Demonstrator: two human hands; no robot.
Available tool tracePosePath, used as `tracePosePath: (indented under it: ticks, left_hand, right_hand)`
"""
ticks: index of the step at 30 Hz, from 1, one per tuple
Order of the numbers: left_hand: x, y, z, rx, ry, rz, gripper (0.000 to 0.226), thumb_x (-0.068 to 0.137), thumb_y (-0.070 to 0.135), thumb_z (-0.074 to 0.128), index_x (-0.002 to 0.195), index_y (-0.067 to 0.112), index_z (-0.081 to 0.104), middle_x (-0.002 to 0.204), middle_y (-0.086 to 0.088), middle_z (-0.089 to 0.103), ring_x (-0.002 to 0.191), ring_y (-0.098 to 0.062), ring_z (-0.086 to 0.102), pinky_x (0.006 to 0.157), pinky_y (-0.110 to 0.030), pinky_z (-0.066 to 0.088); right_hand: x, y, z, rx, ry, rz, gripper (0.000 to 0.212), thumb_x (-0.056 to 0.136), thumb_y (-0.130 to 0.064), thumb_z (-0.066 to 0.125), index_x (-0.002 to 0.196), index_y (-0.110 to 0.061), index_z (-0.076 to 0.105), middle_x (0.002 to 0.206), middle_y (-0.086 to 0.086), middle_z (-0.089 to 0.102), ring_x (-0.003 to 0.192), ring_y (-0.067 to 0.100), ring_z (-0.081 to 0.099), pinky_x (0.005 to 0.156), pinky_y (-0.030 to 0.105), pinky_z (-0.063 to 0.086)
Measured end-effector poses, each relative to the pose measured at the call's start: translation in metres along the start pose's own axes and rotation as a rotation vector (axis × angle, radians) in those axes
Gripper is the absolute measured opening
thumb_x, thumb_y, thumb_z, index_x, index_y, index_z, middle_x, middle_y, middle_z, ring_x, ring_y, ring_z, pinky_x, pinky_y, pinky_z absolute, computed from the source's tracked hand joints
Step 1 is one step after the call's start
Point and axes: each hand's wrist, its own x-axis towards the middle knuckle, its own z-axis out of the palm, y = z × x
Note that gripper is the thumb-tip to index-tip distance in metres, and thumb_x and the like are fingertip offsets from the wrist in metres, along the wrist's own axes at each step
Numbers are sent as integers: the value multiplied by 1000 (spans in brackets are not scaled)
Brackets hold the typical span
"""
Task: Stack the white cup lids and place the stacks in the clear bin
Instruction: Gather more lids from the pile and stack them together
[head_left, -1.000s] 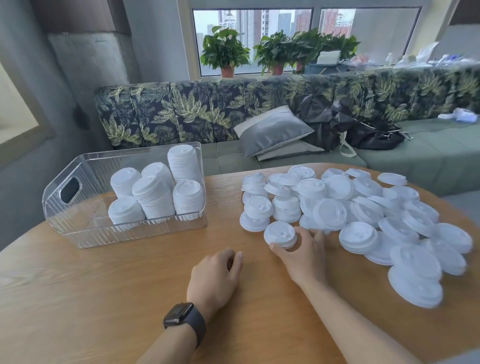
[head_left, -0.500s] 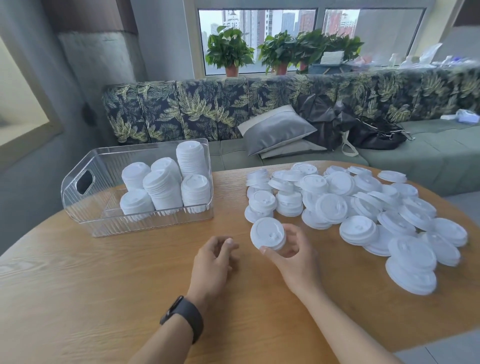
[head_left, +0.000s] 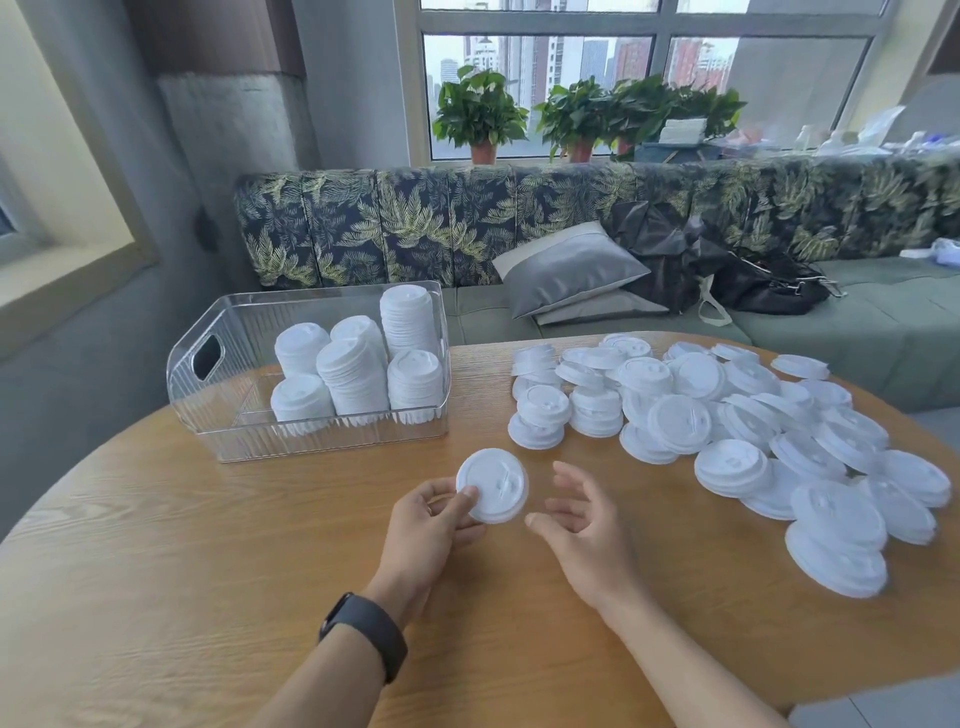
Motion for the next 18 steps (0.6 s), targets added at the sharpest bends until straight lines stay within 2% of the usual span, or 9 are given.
tracePosePath:
  ticks: [3, 7, 9, 12, 18]
  left_hand:
    - [8, -2, 1, -26, 13, 8, 28, 98, 16, 71, 120, 1, 62, 99, -14, 80, 94, -30, 78, 84, -36, 63]
    - [23, 1, 2, -17, 24, 40, 25, 98, 15, 71, 118, 3, 61, 96, -11, 81, 93, -26, 78, 86, -41, 63]
    - [33, 2, 0, -8, 30, 45, 25, 98, 15, 70, 118, 4, 60, 96, -10, 81, 93, -25, 78, 86, -42, 63]
    - [47, 5, -1, 9, 42, 61, 24, 98, 17, 71, 117, 5, 61, 96, -9, 81, 95, -24, 78, 80, -39, 64]
    - [73, 7, -1, 33, 62, 74, 25, 98, 21, 71, 116, 5, 64, 98, -12, 80, 99, -28, 77, 82, -46, 64]
  right_hand:
    - [11, -1, -3, -75, 112, -21, 44, 85, -24, 81, 123, -36, 60, 120, -17, 60, 101, 4, 65, 92, 31, 56]
    - [36, 0, -1, -164, 245, -44, 37, 91, -22, 75, 125, -25, 60, 118, -14, 54, 108, 11, 60, 93, 29, 50]
    - [52, 2, 3, -209, 286, -40, 41, 92, -20, 73, 130, -20, 60, 124, -11, 50, 116, 14, 56, 97, 30, 47]
    - [75, 3, 10, -302, 301, -39, 49, 90, -30, 74, 135, -22, 57, 129, -12, 46, 127, 14, 49, 105, 34, 43]
    - [109, 4, 24, -505, 352, 19, 73, 84, -50, 74, 145, -20, 49, 145, -2, 45, 138, 21, 36, 106, 42, 43]
